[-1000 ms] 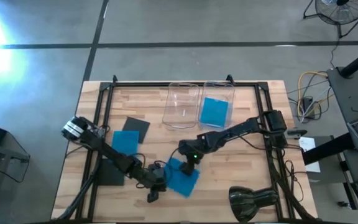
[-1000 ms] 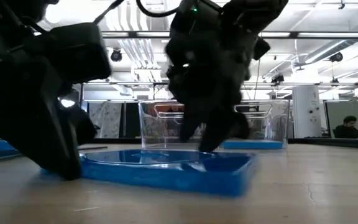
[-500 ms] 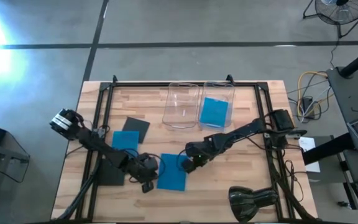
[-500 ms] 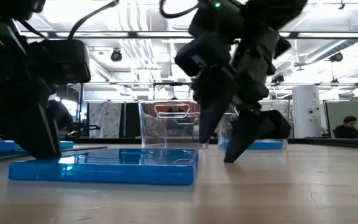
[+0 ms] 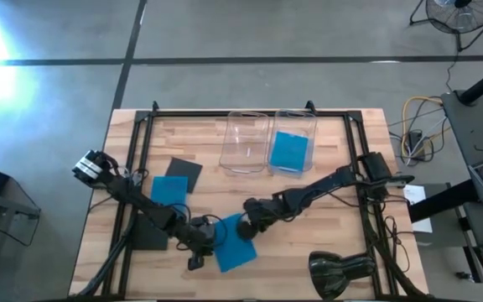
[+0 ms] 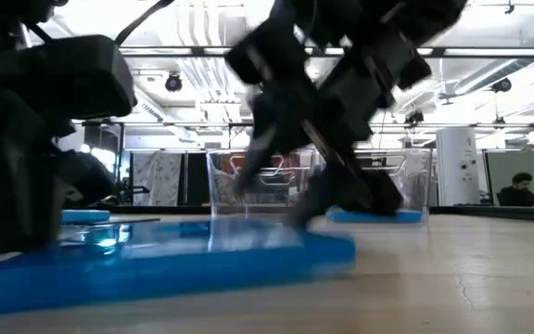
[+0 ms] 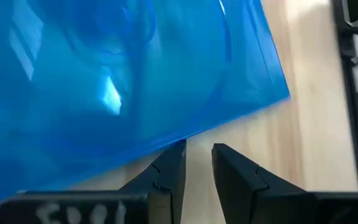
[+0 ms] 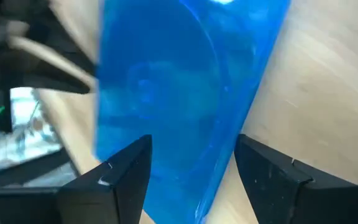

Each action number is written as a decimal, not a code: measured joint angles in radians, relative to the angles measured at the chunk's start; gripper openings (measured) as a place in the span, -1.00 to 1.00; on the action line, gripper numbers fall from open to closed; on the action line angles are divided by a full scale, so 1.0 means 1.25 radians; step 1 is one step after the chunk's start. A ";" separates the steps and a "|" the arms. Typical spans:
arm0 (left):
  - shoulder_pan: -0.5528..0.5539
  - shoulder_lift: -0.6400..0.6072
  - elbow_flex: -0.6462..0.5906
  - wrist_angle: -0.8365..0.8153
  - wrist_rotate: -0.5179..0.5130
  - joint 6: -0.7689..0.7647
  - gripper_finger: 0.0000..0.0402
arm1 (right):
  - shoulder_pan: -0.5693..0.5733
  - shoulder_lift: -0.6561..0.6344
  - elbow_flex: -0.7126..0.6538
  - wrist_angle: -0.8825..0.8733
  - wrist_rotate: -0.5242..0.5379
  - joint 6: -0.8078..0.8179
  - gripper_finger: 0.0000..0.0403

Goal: Pick & place jewel cases by type
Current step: Put the right blue CD case into the right transparent bin, then put the blue CD case into the right transparent bin

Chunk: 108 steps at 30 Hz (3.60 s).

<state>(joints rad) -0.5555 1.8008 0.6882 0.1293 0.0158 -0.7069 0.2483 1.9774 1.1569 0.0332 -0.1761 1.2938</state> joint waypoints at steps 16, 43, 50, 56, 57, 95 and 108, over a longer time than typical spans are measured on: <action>-0.001 0.000 -0.029 0.050 -0.034 -0.008 -0.67 | 0.009 0.053 0.063 0.022 -0.106 -0.049 0.09; -0.209 -0.476 -0.026 -0.447 -0.499 -0.366 -0.67 | -0.172 -0.444 0.023 -0.324 0.274 -0.236 -0.88; -0.170 -0.536 -0.045 -0.478 -0.509 -0.397 -0.67 | -0.413 -0.600 -0.107 -0.585 0.365 -0.063 -0.87; -0.146 -0.577 -0.047 -0.488 -0.499 -0.398 -0.67 | -0.557 -0.612 -0.226 -0.508 0.193 -0.104 -0.54; -0.147 -0.583 -0.047 -0.488 -0.494 -0.398 -0.67 | -0.558 -0.617 -0.229 -0.499 0.190 -0.106 -0.49; 0.012 -0.381 -0.087 -0.873 -0.304 -0.385 -0.67 | -0.064 -0.122 0.096 -0.224 0.255 -0.254 0.04; 0.021 -0.269 -0.099 -0.168 -0.376 -0.215 -0.67 | -0.047 -0.015 0.183 -0.369 0.090 -0.155 -0.04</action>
<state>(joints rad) -0.5289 1.4645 0.5641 -0.0811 -0.4547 -0.9759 0.1899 1.9582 1.3851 -0.4274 -0.0633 1.0996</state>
